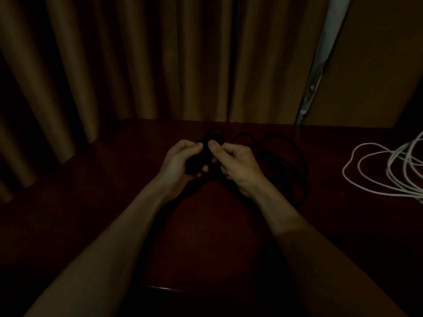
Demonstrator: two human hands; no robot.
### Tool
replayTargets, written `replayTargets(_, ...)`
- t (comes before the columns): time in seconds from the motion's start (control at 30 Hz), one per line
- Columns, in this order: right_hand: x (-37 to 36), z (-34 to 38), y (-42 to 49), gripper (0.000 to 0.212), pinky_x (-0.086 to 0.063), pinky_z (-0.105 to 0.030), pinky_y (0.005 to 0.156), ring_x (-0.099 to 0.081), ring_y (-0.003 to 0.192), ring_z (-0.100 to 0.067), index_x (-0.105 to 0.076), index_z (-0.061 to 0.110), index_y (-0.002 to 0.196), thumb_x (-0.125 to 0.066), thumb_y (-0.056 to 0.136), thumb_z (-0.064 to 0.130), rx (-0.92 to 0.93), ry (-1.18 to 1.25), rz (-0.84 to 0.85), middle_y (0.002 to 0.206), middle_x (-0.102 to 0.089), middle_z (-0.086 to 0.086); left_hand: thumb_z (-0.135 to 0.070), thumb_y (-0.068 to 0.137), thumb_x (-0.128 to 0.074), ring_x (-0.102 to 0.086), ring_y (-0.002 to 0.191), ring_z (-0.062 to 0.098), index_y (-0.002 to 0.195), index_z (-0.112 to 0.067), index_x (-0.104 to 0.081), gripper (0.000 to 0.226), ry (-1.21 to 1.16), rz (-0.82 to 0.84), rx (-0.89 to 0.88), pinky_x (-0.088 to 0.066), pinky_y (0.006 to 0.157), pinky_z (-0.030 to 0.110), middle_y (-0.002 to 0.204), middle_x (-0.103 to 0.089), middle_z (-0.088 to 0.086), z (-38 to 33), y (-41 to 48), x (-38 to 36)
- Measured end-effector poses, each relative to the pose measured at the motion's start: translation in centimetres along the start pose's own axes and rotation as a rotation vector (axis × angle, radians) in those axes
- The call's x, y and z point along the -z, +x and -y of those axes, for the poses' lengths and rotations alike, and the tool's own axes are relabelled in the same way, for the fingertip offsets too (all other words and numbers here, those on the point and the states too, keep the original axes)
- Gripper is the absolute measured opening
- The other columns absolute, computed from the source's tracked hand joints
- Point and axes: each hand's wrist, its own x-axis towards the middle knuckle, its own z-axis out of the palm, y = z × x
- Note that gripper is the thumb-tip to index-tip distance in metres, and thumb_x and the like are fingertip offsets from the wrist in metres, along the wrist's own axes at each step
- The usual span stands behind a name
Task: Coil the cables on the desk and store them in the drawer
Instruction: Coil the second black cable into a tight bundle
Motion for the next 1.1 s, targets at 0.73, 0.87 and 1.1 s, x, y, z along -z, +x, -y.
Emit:
replayTargets(0.73,0.8,0.2,0.1,0.021,-0.039,-0.017,0.051,-0.049,0.051,0.002,-0.071,0.005,0.098,-0.065,0.101,0.025,0.002,-0.019,0.104,0.059,-0.061,0.016,-0.027,0.095,-0.072,-0.075,0.088,0.023,0.103,-0.007,-0.076,0.022,0.065,-0.054,-0.046,-0.059,0.079,0.034,0.097,-0.077,0.010,0.4,0.2,1.0)
replayTargets(0.87,0.5,0.5,0.0,0.025,-0.036,-0.023,0.051,-0.044,0.049,-0.003,-0.061,0.008,0.102,-0.068,0.098,0.032,-0.116,0.058,0.131,0.069,-0.071,0.007,-0.032,0.098,-0.062,-0.067,0.077,0.020,0.106,-0.006,-0.073,0.029,-0.149,0.037,0.090,-0.053,0.074,0.032,0.090,-0.071,0.010,0.0,0.2,0.5)
replayTargets(1.1,0.3,0.9,-0.3,0.037,-0.036,-0.020,0.052,-0.052,0.058,-0.012,-0.062,0.012,0.082,-0.072,0.089,0.047,-0.147,0.144,0.197,0.073,-0.067,-0.002,-0.038,0.105,-0.044,-0.059,0.062,0.016,0.111,-0.006,-0.066,0.039,-0.235,0.083,0.144,-0.047,0.056,0.025,0.078,-0.066,0.006,-0.5,-0.2,-1.0)
